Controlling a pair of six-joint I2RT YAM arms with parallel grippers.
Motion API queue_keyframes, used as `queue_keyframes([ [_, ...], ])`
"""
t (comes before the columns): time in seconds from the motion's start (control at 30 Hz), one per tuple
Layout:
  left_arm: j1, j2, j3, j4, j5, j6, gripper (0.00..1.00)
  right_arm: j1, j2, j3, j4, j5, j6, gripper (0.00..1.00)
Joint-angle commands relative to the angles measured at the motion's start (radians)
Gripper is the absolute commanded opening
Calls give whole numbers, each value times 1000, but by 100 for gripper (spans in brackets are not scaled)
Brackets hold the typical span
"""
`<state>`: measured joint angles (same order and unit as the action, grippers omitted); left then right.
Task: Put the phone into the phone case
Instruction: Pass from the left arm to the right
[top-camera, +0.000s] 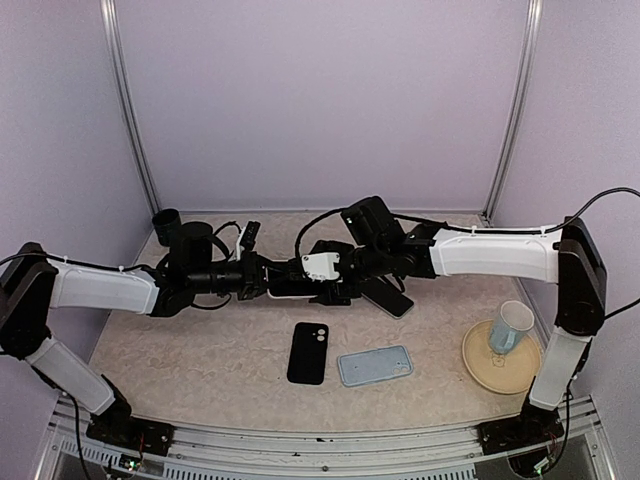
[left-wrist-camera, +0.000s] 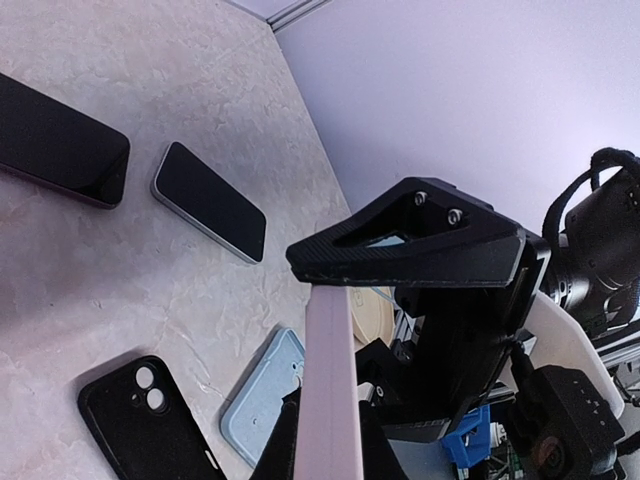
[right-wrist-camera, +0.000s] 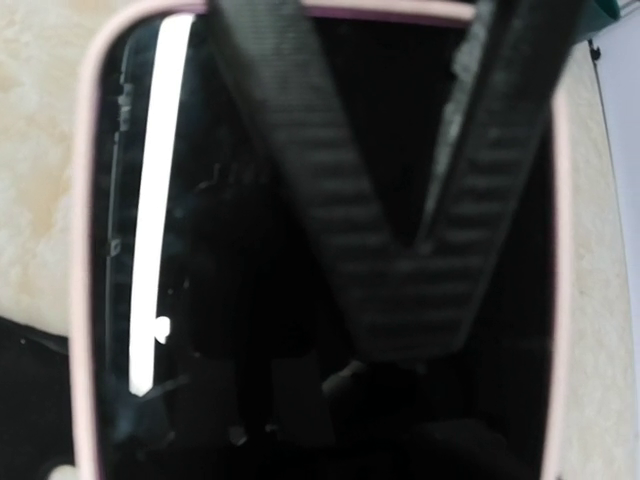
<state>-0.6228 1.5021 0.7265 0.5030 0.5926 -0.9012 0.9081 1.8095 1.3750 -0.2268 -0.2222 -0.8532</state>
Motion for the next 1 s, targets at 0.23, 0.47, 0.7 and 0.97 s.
queue_keyframes([
  [0.23,16,-8,-4,115,3,-5,0,17,-33,-13,22,0,-2,52],
  [0.47,35,-14,-17,120,-7,-9,0,17,-49,-20,39,21,20,88],
  [0.7,57,-19,-24,128,-15,-14,0,16,-79,-31,93,70,82,100],
  [0.97,98,-18,-34,124,-52,-21,0,13,-111,-45,155,158,196,100],
])
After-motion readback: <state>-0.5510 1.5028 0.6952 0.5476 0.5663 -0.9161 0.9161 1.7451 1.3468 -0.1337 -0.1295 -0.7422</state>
